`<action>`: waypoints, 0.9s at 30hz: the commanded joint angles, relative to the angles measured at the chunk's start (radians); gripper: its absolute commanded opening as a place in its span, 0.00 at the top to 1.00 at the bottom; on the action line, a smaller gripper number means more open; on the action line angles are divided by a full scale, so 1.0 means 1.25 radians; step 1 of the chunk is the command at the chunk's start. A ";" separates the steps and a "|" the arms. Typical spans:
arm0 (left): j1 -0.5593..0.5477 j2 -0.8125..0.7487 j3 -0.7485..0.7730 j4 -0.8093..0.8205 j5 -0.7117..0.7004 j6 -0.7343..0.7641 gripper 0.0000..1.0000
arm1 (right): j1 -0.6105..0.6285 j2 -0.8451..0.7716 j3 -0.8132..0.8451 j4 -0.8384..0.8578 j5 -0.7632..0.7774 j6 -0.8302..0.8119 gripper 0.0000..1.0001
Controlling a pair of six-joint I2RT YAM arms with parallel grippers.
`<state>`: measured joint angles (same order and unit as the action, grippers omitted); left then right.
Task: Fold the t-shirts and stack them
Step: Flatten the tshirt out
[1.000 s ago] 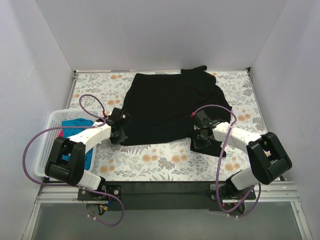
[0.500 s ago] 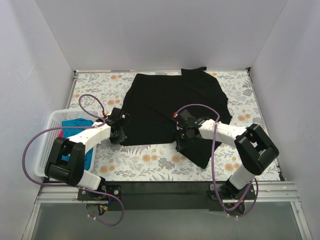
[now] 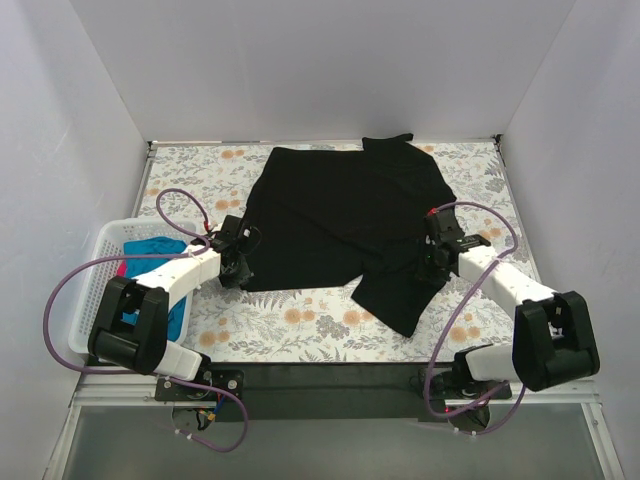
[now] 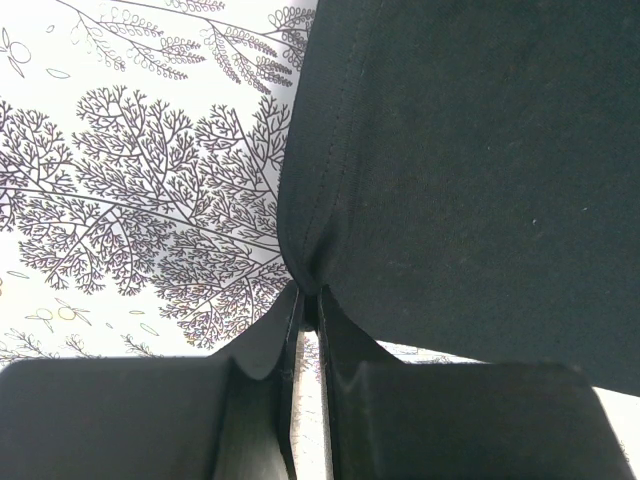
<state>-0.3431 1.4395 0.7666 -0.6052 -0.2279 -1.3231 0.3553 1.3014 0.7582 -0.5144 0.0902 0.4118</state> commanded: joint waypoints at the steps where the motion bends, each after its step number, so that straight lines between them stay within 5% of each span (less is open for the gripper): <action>1: 0.001 -0.042 -0.008 0.007 -0.019 0.006 1.00 | -0.090 0.036 -0.014 0.031 0.026 -0.063 0.70; 14: 0.000 -0.054 -0.011 0.015 -0.004 0.002 1.00 | -0.273 0.316 0.139 0.154 0.081 -0.165 0.71; 20: 0.000 -0.064 -0.013 0.017 -0.005 -0.001 1.00 | -0.263 0.194 0.152 0.105 0.059 -0.147 0.67; 24: 0.000 -0.069 -0.011 0.019 -0.004 -0.001 1.00 | -0.260 0.077 0.080 0.036 0.108 -0.118 0.43; 27: 0.000 -0.070 -0.013 0.019 -0.005 -0.001 1.00 | -0.261 0.007 0.026 -0.030 0.117 -0.092 0.34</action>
<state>-0.3435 1.3930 0.7597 -0.5972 -0.2230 -1.3239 0.0292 1.3754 0.8513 -0.4511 0.1875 0.2577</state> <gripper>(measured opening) 0.039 0.640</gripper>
